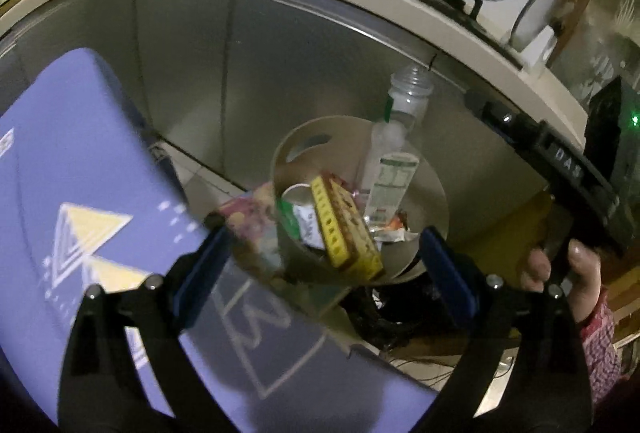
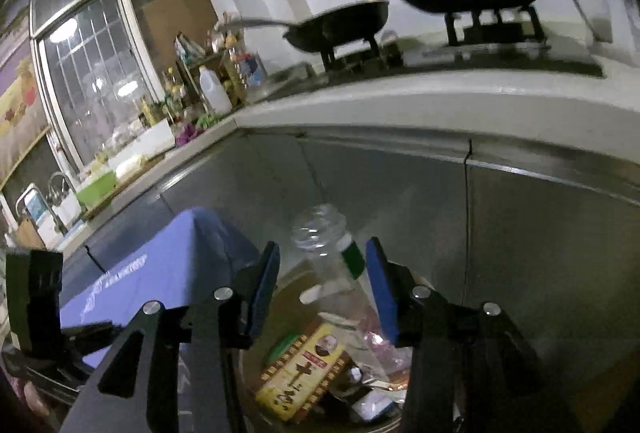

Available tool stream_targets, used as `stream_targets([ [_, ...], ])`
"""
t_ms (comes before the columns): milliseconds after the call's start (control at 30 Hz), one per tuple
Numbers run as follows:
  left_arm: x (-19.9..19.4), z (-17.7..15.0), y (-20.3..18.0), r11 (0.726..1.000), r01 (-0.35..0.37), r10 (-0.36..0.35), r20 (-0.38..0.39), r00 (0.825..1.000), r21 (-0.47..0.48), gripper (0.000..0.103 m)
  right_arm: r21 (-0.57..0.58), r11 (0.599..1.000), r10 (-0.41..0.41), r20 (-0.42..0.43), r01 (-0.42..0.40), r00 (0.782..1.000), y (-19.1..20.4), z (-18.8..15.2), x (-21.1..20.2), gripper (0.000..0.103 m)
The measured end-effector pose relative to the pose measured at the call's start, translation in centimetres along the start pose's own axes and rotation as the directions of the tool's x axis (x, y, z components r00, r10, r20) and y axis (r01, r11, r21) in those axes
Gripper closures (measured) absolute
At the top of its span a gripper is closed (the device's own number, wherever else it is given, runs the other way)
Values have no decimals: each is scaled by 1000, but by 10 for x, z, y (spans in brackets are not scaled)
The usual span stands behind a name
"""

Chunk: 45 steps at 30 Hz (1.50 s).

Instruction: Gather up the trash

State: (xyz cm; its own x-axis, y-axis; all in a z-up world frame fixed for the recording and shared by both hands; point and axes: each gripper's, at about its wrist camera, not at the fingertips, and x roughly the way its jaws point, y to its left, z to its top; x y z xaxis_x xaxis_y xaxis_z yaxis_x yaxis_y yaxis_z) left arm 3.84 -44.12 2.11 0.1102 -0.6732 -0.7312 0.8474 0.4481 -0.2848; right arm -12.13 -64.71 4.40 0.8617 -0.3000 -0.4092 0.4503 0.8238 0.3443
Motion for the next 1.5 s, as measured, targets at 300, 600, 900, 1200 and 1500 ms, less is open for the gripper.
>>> stream_targets([
  [300,-59,-47,4,995,-91,88,69,994,39,11,66,994,87,31,-89,996,37,-36,-47,61],
  [600,-96,-83,-2,984,-169,164,80,983,59,6,224,971,116,-116,-87,987,73,-133,-68,61],
  [900,-129,-97,-21,957,-269,253,140,957,106,6,282,959,50,-52,-33,997,90,-126,-106,61],
  [1200,-156,-110,-30,928,-363,340,204,918,87,6,302,953,19,-20,-12,1000,101,-125,-135,61],
  [1500,-180,-129,-23,900,-433,414,219,884,47,6,321,947,2,-65,19,998,124,-138,-134,40],
])
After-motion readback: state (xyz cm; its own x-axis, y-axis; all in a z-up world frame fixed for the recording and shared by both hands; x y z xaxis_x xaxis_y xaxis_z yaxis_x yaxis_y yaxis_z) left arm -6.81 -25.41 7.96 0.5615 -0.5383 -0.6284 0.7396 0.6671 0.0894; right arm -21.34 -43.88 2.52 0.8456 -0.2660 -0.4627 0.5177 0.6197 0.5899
